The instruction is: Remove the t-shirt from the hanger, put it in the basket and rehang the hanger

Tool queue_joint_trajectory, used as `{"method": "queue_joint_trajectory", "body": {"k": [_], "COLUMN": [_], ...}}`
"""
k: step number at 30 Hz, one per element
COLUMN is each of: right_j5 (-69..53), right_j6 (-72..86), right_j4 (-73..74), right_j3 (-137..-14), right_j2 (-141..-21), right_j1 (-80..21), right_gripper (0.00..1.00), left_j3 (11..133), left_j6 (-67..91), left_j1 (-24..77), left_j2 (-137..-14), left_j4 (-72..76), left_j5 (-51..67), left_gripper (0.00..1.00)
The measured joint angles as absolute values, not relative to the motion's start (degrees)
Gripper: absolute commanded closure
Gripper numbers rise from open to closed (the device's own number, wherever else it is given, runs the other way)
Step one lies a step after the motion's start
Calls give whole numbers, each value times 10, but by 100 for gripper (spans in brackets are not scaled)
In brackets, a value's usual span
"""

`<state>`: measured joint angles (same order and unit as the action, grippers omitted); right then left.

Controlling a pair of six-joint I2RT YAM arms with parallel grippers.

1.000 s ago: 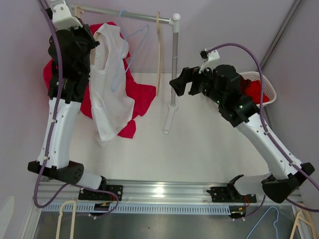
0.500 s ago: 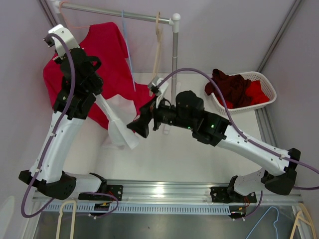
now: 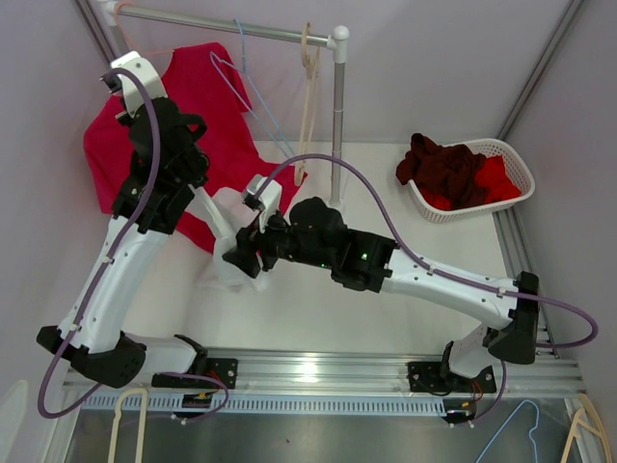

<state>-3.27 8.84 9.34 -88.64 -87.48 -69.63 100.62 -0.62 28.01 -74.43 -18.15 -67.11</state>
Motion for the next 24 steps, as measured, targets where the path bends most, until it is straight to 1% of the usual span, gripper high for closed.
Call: {"method": "queue_joint_trajectory", "body": {"k": [1,2,3,4,10,15,20,24], "right_j5": [-16,-1,13,26,87,140,190,219], "right_j6": [86,80,79,75,74,68,70,91], "right_j4": [95,97,103,107,126,158,171,162], "right_j3": [-886,-887,-889,-892,-900,-889,-827,-749], "right_j2": [-883,-890,-896,-901,-898,-859,-780,-719], "right_j1": [-697,-698,-698,-698,-710,-758,-819,-840], "right_gripper": [63,78,96,100,100,100,100,100], "left_j3": [1006,1008,1014,1020,1044,1058,1077,1112], "left_j6": [-7,-8,-11,-14,-38,-67,-86,-91], "left_j1": [281,282,283,283,283,283,275,264], "left_j2": [-745,-745,-747,-750,-769,-801,-857,-914], "left_j4": [-182,-182,-182,-182,-165,-132,-112,-124], "left_j5": [-670,-669,-669,-668,-667,-663,-658,-655], "left_gripper": [99,99,99,99,99,99,99,99]}}
